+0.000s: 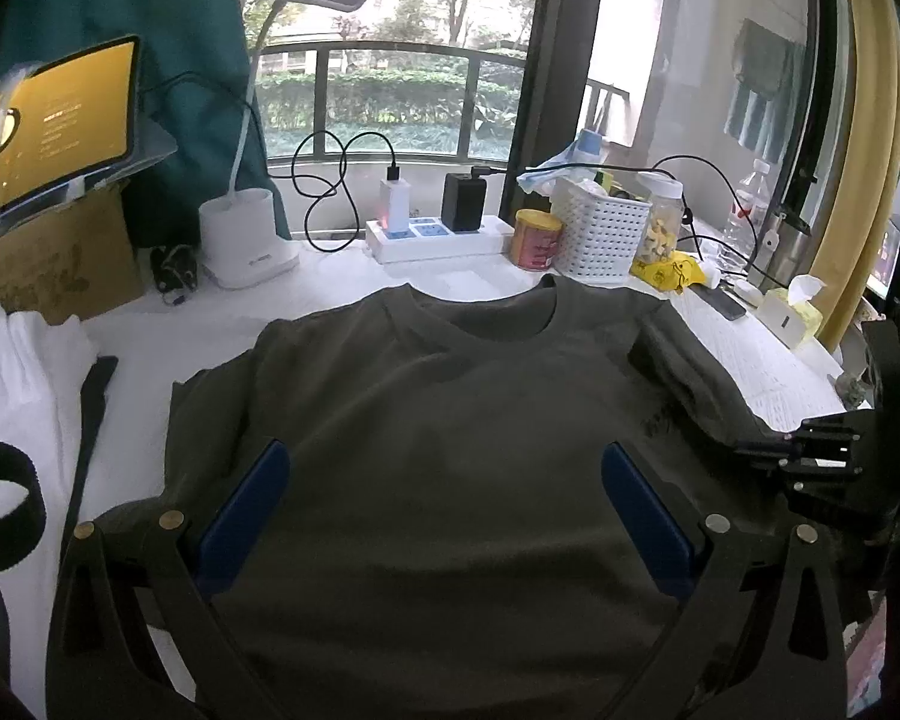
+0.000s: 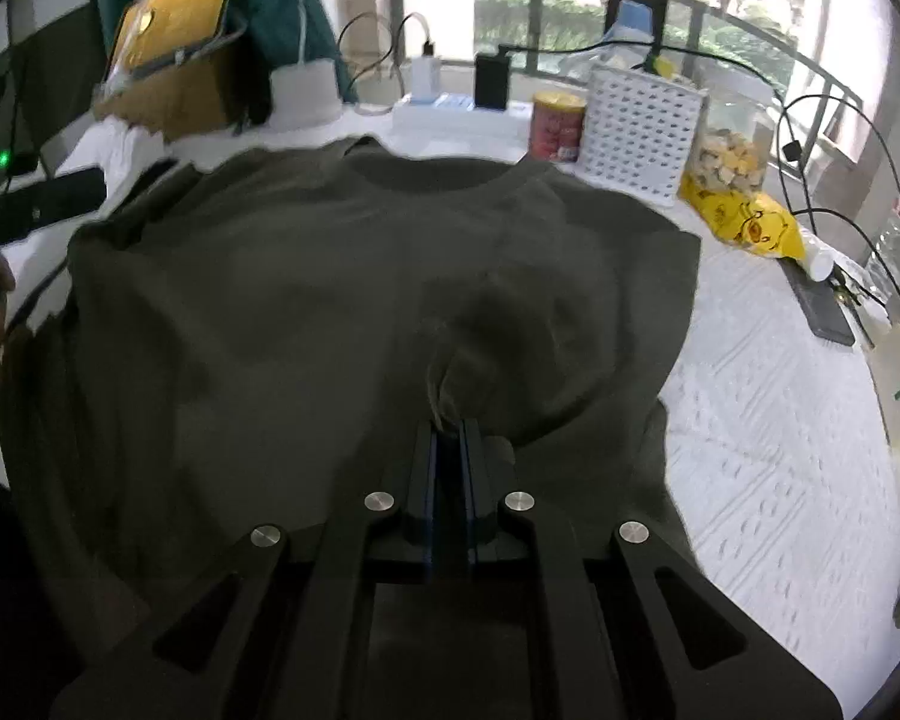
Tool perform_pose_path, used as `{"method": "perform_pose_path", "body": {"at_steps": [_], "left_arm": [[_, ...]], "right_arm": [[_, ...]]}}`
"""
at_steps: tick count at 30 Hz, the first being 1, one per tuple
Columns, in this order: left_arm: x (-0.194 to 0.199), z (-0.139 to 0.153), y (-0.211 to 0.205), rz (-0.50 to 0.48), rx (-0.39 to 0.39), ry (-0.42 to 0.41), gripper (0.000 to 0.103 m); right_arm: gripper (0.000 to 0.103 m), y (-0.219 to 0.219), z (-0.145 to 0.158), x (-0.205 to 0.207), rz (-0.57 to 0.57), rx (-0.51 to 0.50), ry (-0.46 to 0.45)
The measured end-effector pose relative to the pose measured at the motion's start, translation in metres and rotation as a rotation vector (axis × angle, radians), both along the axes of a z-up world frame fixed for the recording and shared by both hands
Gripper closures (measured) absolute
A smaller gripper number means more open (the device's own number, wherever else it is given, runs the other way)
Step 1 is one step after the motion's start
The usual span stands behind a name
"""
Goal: Fold small clothes
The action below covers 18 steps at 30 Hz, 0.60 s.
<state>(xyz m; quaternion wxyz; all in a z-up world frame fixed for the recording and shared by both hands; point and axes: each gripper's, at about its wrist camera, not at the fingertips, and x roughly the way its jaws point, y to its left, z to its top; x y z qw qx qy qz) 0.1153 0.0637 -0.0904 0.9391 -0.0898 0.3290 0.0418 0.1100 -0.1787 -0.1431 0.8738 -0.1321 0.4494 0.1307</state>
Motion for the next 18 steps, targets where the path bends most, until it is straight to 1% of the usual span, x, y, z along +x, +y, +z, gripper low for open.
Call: {"method": "perform_pose_path", "body": {"at_steps": [2,5,6,7,8,9,10,14,15,18], "left_arm": [[-0.002,-0.001,0.002,-0.002,-0.002,-0.001,0.001],[-0.006,-0.002,0.006,-0.002,-0.003,-0.001,0.001],[-0.007,-0.002,0.008,0.0,-0.003,-0.002,0.001],[-0.009,-0.002,0.011,0.002,-0.005,-0.002,0.001],[-0.01,-0.003,0.013,0.005,-0.007,-0.001,0.001],[-0.011,-0.003,0.017,0.01,-0.009,0.0,0.001],[-0.012,-0.004,0.02,0.013,-0.009,0.001,0.001],[-0.02,-0.003,0.037,0.038,0.001,-0.005,0.001],[-0.021,-0.003,0.043,0.046,0.004,-0.006,0.001],[-0.026,-0.004,0.064,0.075,0.003,-0.005,0.001]], "right_arm": [[0.095,0.007,-0.002,-0.005,0.022,-0.033,0.019],[0.095,0.013,-0.002,-0.011,0.037,-0.051,0.043],[0.092,0.015,-0.002,-0.013,0.038,-0.057,0.046],[0.087,0.017,-0.001,-0.015,0.037,-0.062,0.051],[0.072,0.02,0.0,-0.017,0.032,-0.063,0.053],[0.059,0.02,0.001,-0.017,0.029,-0.063,0.052],[0.056,0.022,0.003,-0.018,0.021,-0.063,0.046],[0.056,0.026,0.01,-0.019,-0.015,-0.048,0.022],[0.056,0.029,0.015,-0.018,-0.039,-0.038,0.005],[0.056,0.033,0.018,-0.014,-0.071,-0.031,-0.012]]}}
